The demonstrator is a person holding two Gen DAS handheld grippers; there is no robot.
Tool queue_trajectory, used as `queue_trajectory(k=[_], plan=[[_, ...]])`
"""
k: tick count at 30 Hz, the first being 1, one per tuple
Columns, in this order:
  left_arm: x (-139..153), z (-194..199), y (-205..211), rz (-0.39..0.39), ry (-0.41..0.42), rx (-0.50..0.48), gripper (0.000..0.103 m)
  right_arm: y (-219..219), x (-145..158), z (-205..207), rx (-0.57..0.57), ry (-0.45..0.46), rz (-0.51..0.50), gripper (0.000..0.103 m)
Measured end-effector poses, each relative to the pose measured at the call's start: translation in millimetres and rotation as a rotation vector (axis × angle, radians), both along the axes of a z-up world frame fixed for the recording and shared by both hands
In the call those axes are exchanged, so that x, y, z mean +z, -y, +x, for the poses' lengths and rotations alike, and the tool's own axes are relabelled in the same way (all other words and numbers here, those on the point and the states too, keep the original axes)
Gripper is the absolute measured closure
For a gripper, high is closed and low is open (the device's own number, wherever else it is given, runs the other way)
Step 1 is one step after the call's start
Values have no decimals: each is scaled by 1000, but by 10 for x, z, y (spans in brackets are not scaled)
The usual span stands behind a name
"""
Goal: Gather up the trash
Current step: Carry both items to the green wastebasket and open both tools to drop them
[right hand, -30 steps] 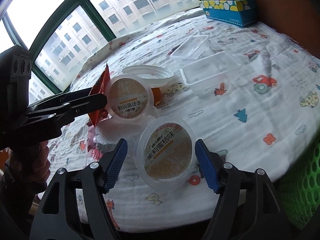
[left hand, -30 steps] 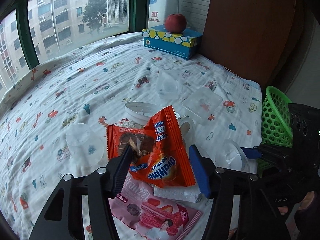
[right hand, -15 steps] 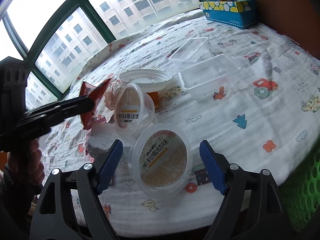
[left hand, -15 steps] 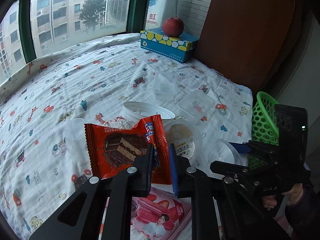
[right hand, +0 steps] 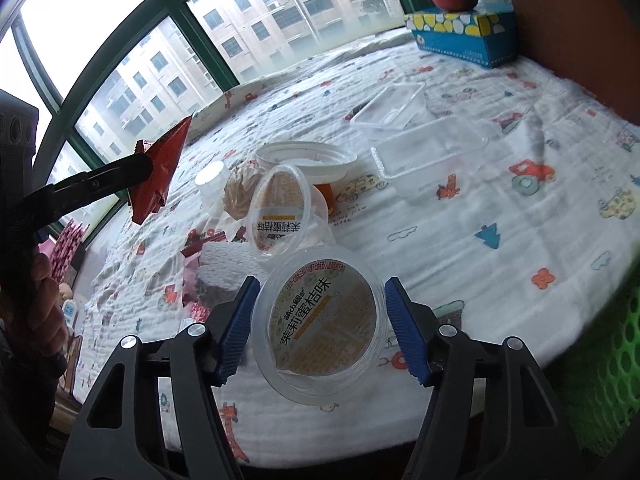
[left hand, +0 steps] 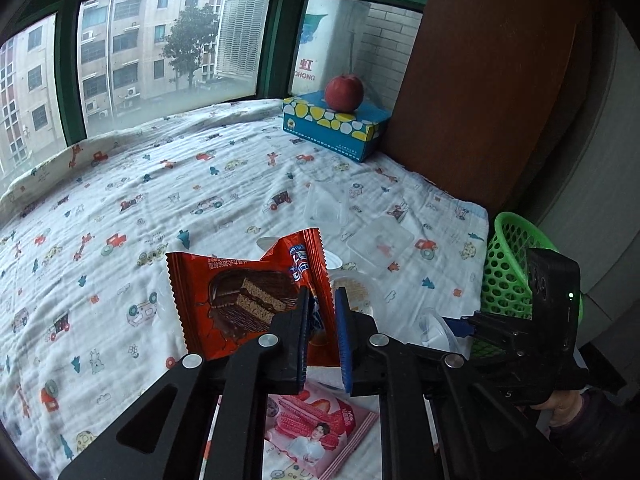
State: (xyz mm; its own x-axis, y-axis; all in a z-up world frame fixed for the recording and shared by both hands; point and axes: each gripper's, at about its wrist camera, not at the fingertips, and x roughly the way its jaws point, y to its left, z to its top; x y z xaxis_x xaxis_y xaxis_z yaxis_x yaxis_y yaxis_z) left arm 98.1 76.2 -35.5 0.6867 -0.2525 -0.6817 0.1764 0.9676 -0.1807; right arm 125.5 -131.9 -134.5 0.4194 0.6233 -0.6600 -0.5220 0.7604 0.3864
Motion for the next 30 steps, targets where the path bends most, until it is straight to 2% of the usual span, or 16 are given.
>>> queue_trajectory(k=[7,15,20,24,30], plan=[[245,-14,232,-11,45,-72,92,263,372,-188,-82,86,7,39],[477,34,779,-21,84,-197,92,965,772,-349,-268,192,-47,39],[573,87,1195,-15,99,-274,92,1444,797,-327,-392,190,-98,39],[626,139,1513,-19,109,-330,92,1819,733,-317,-480,154,-120,39],[616,195,1983,-10,103,-414,92,2221,610,-363,-567,114,-135,37]])
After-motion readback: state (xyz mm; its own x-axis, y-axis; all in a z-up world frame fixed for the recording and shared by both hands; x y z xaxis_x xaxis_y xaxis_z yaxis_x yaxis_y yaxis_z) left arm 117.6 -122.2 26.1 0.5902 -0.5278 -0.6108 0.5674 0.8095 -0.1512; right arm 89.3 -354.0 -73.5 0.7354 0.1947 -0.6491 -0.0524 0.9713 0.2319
